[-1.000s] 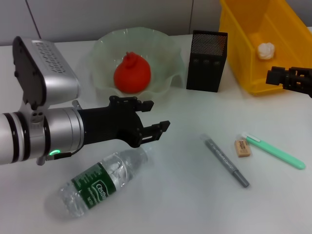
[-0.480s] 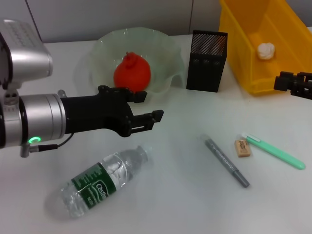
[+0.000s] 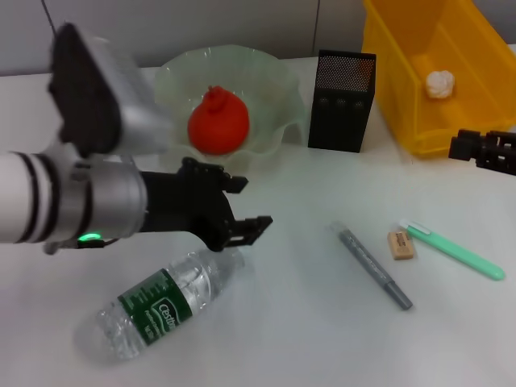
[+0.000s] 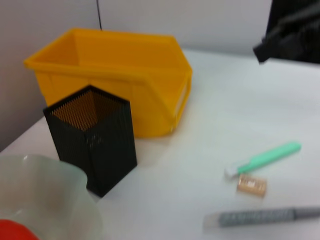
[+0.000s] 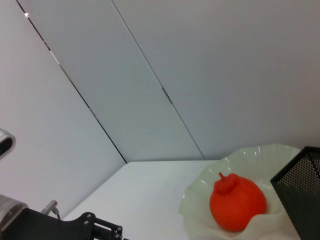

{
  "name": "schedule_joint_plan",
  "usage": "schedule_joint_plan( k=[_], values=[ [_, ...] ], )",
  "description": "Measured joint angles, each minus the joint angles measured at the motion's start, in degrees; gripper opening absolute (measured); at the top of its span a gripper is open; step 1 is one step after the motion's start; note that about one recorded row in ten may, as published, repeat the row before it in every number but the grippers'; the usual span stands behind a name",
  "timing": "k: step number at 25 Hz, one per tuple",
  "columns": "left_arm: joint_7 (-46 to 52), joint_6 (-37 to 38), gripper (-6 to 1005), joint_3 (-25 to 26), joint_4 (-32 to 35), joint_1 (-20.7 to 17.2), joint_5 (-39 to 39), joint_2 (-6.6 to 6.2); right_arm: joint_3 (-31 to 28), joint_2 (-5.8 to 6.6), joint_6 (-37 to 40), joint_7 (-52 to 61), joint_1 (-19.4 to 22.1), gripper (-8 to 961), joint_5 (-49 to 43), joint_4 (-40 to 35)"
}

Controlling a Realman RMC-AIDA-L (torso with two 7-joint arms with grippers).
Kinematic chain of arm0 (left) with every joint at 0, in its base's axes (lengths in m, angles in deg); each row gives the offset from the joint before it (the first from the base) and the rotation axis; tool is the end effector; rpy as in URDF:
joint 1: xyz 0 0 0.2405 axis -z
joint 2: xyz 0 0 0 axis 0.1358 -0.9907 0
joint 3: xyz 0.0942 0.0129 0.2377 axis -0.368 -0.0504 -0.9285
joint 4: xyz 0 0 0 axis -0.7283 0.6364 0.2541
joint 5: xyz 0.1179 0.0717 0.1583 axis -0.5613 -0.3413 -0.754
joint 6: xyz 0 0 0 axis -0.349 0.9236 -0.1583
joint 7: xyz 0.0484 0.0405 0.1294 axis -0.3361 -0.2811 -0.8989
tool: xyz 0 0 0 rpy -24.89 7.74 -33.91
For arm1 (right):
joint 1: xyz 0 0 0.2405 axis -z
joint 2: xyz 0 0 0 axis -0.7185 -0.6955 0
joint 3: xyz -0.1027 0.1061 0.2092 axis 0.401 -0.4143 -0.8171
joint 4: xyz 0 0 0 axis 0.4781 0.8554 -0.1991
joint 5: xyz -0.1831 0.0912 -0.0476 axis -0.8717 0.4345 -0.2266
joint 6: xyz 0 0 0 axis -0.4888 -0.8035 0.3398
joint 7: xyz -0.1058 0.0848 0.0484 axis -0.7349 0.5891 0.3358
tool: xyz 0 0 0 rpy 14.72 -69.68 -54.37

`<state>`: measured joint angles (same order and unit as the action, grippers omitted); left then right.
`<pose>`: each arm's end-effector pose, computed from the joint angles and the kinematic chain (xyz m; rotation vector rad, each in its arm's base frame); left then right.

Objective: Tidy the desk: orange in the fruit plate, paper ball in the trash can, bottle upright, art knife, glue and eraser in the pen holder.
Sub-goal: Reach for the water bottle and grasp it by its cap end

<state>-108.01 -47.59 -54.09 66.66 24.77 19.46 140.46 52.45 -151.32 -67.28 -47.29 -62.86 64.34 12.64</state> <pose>-0.1386 0.3118 -0.0419 -2.7766 -0.2846 -0.1092 0.2958 0.2808 0.1031 -2.4436 1.0535 0.8657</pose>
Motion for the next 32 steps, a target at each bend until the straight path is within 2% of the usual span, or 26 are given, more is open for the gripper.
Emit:
schedule_joint_plan(
  k=[6,12,16,32],
  values=[
    [8.98,1.72,596,-7.06,0.65,3.76,-12.62,0.12,-0.01,-0.03,0.60,-0.60,0.15,370,-3.36,-0.41],
    [17.03,1.66,596,-11.61,-1.26,7.88,-19.78,0.17,0.00,-1.15,2.43,-4.72,-0.04,369,-7.95,-1.61],
    [22.56,0.92,596,-14.28,-1.79,9.20,-25.38,0.18,0.03,-1.62,3.90,-5.37,-0.15,369,-9.86,-2.19],
    [31.10,-0.45,595,-20.77,-1.79,9.98,-29.83,0.43,0.00,-1.66,4.78,-5.39,-1.17,366,-10.29,-1.63]
  ],
)
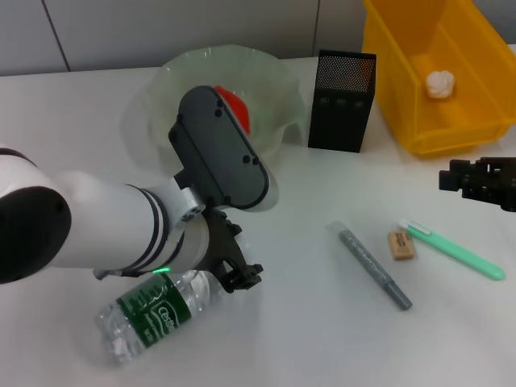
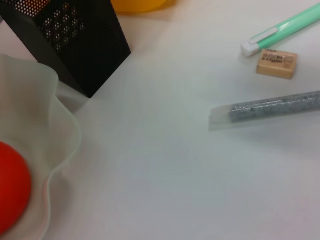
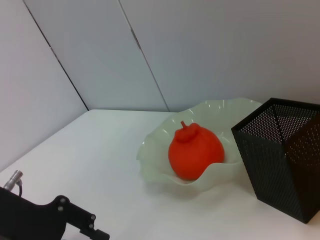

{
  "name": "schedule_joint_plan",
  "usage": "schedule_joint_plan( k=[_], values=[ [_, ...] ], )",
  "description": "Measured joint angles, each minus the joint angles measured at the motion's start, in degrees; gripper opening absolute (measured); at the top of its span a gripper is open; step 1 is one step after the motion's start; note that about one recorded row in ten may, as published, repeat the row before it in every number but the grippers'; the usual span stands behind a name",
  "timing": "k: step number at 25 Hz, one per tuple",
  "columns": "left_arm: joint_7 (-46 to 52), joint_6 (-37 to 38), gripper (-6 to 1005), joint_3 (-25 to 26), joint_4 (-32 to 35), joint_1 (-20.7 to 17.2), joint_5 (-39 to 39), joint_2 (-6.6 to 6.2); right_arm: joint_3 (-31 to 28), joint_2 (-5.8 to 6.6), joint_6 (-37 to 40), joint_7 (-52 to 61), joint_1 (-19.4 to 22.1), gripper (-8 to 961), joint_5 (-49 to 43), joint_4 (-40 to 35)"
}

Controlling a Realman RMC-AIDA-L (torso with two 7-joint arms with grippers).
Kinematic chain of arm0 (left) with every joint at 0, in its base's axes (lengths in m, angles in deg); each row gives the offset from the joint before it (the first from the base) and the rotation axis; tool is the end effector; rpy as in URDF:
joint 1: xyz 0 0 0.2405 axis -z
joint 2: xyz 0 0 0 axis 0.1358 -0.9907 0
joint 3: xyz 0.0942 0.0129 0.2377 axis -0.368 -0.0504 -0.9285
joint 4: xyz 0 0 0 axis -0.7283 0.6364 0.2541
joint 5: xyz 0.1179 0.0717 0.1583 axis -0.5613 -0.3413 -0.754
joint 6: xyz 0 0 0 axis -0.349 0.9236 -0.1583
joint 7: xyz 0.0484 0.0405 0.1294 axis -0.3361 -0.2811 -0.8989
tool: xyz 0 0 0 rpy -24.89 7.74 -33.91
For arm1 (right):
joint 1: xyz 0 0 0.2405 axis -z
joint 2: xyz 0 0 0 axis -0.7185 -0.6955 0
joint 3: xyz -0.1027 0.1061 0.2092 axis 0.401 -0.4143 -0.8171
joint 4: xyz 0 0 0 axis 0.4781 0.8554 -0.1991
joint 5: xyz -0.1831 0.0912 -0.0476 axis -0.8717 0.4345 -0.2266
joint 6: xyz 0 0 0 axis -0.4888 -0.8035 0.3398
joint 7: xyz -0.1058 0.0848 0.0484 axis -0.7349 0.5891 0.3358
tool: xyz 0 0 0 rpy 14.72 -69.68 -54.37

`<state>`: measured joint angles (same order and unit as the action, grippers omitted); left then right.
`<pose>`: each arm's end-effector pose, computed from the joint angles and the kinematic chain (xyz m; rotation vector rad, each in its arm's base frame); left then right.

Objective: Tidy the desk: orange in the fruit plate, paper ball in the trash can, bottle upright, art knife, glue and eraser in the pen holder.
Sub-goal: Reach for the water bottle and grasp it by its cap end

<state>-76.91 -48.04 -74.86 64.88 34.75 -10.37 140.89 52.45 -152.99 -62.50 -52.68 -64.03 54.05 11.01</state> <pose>-0.1277 0.3001 -0.1005 -2.6943 -0.2477 0.4271 0.3097 0.2870 0.0863 -2.4736 1.0018 0.6062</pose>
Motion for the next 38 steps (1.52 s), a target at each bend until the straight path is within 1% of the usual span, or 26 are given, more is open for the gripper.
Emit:
schedule_joint_plan(
  k=[9,18,27,34,36,37,38],
  values=[
    [1.72,1.95,594,-0.98,0.09,0.35,-0.71,0.00,0.00,0.00,-0.01,-0.01,0.06,365,-0.06,0.56],
    [4.86,2.97,594,-3.56,-1.06,0.65,-5.62,0.00,0.00,0.07,-0.02,-0.45,0.42,364,0.07,0.75],
    [5.84,2.58,593,-3.90,-1.42,0.70,-5.77,0.00,0.00,-0.03,-0.11,-0.64,0.37,363,0.08,0.86],
    [8.15,0.64,593,-4.25,-1.44,2.58,-5.89,0.06,0.00,0.11,-0.07,-0.81,0.34,362,0.11,1.35],
    [8.67,0.48,593,-4.30,-1.44,2.87,-5.98,0.07,0.01,0.36,-0.06,-1.19,0.25,361,0.13,2.51],
    [10.38,-0.35,593,-4.32,-1.49,4.13,-6.28,0.08,-0.01,0.53,-0.04,-1.35,0.17,361,0.14,3.08],
    [10.58,-0.53,593,-4.32,-1.49,4.32,-6.31,0.09,-0.03,0.67,-0.03,-1.46,0.10,361,0.15,3.57]
  ],
)
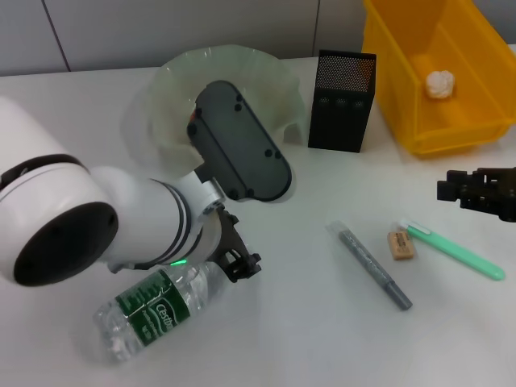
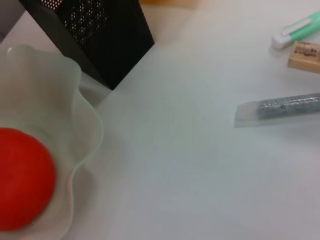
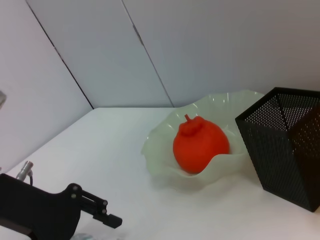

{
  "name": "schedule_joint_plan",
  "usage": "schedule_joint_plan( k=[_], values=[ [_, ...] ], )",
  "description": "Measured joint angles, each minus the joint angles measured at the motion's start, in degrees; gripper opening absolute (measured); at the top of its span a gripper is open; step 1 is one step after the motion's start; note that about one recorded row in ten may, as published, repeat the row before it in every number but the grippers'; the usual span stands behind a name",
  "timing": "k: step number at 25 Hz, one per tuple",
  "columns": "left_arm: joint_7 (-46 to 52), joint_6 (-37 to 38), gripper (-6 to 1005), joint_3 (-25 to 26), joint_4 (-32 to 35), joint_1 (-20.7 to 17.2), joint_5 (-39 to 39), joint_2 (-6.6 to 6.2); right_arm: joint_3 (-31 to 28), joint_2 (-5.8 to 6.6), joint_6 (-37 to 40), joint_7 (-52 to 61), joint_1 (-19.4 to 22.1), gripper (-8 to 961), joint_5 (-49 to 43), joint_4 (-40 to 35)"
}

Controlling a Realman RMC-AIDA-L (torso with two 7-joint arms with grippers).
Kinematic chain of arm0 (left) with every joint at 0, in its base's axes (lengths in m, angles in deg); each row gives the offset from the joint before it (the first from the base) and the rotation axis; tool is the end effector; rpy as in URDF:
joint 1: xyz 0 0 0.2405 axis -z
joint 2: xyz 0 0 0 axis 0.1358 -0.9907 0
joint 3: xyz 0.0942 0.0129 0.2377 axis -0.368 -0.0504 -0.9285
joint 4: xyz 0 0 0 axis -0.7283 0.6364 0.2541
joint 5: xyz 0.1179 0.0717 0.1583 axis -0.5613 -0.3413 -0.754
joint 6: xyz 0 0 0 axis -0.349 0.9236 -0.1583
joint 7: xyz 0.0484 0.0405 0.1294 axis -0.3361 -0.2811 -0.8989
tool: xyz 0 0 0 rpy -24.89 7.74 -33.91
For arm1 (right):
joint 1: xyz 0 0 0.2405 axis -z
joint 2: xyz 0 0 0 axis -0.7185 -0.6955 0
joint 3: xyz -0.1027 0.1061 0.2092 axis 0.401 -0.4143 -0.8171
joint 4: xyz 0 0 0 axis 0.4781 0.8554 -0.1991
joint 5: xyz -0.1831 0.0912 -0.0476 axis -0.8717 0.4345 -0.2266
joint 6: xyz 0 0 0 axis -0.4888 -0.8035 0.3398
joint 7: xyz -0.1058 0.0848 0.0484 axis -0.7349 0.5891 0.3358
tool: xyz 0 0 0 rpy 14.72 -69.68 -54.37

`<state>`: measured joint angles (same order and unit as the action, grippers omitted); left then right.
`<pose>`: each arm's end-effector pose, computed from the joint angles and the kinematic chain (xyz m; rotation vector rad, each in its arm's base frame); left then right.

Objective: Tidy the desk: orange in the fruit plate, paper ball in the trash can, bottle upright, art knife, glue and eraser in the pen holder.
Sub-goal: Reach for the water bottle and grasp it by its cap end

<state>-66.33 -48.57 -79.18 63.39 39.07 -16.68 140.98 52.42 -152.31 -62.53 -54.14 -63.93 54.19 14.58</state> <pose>-0.1191 0.3044 -0.1087 -2.6135 -0.2657 0.4911 0.3163 0.2831 0.0800 -2.4827 1.0320 0.6266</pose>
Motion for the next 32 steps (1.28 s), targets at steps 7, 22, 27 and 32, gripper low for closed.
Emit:
schedule_joint_plan(
  k=[7,22,27,32],
  values=[
    [2.92,-2.54,592,-0.14,-1.14,3.92,-0.16,0.00,-0.12,0.45,0.02,-0.64,-0.07,360,0.11,1.05],
    [5.83,-5.88,591,-2.46,-3.63,7.99,0.33,0.00,-0.15,0.52,0.06,-0.82,-0.17,359,0.10,1.84],
    [6.01,-4.76,590,-2.82,-3.73,8.01,0.34,0.00,-0.15,0.58,0.09,-0.91,-0.20,359,0.11,1.85],
    [6.05,-3.80,589,-2.88,-4.33,7.99,0.20,0.00,-0.17,0.77,0.11,-1.41,-0.15,359,0.21,3.09]
  ],
)
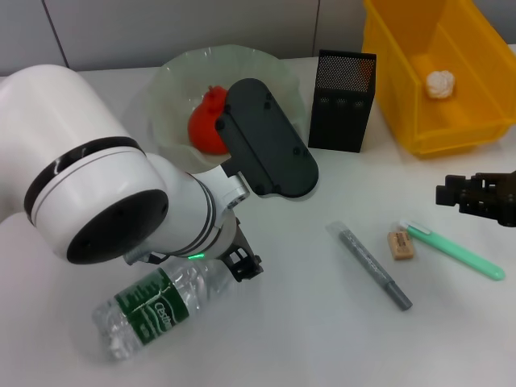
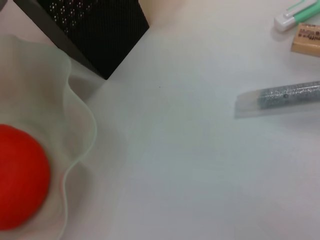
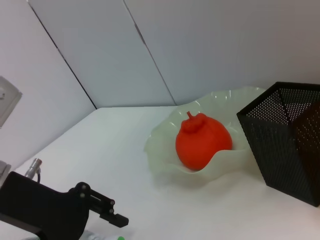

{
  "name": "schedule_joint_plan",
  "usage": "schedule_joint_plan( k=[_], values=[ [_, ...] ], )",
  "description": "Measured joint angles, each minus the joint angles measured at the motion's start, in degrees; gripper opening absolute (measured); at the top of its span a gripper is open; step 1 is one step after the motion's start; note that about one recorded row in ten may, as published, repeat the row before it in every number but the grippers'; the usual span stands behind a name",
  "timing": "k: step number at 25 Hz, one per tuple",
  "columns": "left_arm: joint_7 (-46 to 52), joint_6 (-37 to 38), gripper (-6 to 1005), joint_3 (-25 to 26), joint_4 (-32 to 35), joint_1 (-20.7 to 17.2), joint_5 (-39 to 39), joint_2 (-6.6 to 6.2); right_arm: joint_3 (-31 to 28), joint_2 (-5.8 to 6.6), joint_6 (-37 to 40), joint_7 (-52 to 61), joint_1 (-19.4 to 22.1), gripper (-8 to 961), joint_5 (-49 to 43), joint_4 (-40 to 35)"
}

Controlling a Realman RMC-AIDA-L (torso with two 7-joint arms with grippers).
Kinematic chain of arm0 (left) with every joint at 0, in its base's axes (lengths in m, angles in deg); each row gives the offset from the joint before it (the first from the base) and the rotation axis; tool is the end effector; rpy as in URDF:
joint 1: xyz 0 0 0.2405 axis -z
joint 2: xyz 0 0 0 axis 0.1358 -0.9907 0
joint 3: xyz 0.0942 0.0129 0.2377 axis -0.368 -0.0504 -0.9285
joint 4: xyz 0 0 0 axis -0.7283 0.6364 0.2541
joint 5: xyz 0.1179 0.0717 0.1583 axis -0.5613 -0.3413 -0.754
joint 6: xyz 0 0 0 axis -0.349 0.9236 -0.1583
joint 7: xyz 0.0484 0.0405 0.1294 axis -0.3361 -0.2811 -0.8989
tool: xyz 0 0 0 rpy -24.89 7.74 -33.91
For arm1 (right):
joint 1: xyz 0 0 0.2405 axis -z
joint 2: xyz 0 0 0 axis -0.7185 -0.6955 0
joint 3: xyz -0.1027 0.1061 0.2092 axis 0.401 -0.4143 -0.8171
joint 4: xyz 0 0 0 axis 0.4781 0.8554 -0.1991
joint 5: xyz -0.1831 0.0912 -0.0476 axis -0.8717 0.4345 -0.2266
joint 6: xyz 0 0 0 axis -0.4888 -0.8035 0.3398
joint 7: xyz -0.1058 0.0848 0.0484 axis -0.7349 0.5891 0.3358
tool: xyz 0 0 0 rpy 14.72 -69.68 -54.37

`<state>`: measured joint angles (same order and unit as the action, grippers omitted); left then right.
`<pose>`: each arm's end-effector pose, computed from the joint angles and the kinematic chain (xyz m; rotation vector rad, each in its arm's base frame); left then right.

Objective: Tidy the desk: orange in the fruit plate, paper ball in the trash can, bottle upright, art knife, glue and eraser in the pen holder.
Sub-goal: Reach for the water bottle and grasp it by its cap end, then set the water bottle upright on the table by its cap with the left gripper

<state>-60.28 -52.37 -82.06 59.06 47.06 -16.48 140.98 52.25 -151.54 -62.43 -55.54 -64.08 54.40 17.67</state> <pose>-0.1076 0.3092 -0.1186 -2.5964 -0.2540 0.6105 0.3212 0.2811 0.0765 -2.4873 1.0481 0.6441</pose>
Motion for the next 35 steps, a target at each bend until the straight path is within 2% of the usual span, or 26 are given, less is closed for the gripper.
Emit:
schedule_joint_plan(
  k=[14,23,35],
  values=[
    [-0.22,1.61,586,-0.58,-2.47,-0.49,-0.36,0.00,-0.06,0.08,0.00,-0.07,-0.03,358,0.01,0.62],
    [-0.54,2.05,472,-1.51,-2.58,-0.58,-0.35,0.00,-0.06,0.06,0.00,-0.38,-0.14,357,-0.01,1.18],
    [-0.65,2.20,451,-2.78,-1.74,-0.76,-1.25,-0.01,-0.06,0.06,0.00,-0.82,-0.14,356,-0.09,1.69]
  ],
)
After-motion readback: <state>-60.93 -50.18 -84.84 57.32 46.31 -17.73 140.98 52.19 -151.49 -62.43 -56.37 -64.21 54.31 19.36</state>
